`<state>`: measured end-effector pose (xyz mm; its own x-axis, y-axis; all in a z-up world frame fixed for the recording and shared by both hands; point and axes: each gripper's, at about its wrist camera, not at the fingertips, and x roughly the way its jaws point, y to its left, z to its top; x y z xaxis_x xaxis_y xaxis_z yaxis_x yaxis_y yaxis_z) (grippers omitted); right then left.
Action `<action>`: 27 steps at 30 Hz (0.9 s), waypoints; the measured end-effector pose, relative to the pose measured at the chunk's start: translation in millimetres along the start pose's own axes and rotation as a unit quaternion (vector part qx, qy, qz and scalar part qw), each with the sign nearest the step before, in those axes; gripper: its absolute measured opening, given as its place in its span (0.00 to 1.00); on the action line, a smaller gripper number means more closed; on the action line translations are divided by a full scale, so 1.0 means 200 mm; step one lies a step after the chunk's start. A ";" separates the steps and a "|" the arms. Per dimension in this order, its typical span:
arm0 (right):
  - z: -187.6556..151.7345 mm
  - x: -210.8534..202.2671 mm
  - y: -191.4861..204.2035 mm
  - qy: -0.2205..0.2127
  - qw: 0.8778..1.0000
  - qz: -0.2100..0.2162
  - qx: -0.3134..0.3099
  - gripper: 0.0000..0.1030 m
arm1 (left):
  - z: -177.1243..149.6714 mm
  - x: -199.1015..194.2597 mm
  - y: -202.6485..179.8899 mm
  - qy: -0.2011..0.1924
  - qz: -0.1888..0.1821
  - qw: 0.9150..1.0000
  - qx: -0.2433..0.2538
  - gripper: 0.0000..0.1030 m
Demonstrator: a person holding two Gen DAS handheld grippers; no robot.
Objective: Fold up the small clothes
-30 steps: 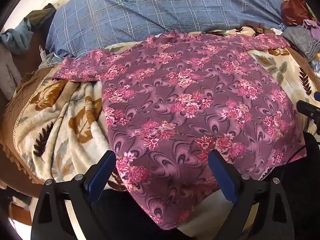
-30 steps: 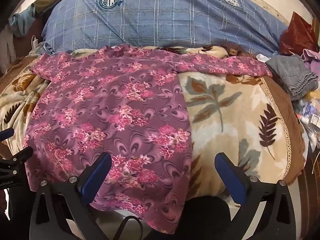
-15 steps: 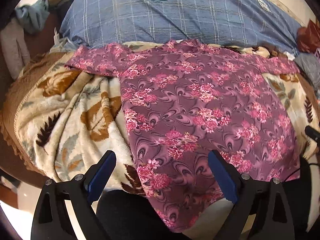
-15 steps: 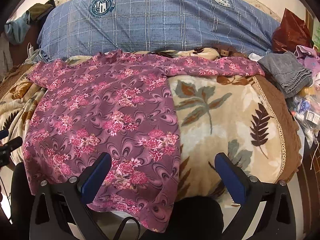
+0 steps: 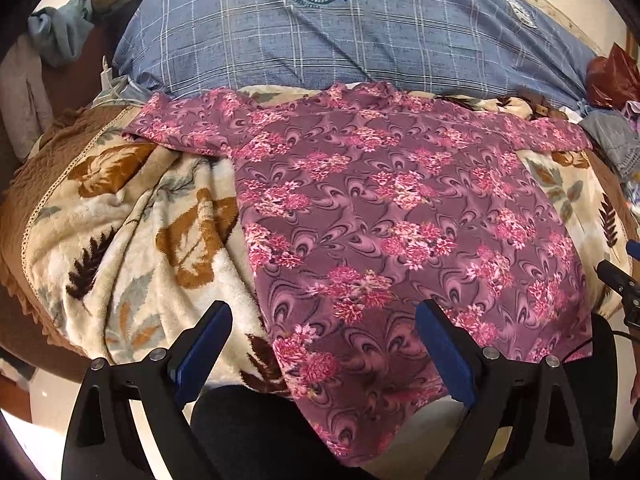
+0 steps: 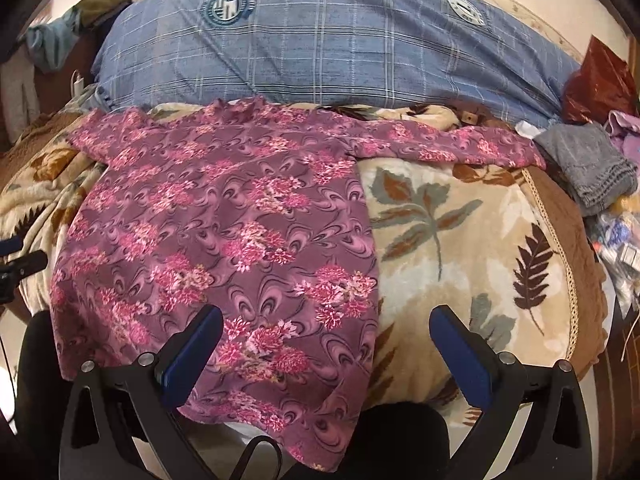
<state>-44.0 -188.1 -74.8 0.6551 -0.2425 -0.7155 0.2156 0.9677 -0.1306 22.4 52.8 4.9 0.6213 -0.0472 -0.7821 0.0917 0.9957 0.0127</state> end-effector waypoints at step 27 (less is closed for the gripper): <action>-0.02 0.01 -0.09 0.008 1.000 -0.014 0.017 1.00 | 0.03 -0.01 -0.07 0.008 0.002 1.000 0.029 0.91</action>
<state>-49.6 -205.1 -77.1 0.6364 -0.2689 -0.7230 0.2587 0.9574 -0.1284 24.7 39.2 9.4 0.6088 -0.0415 -0.7922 0.1348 0.9895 0.0517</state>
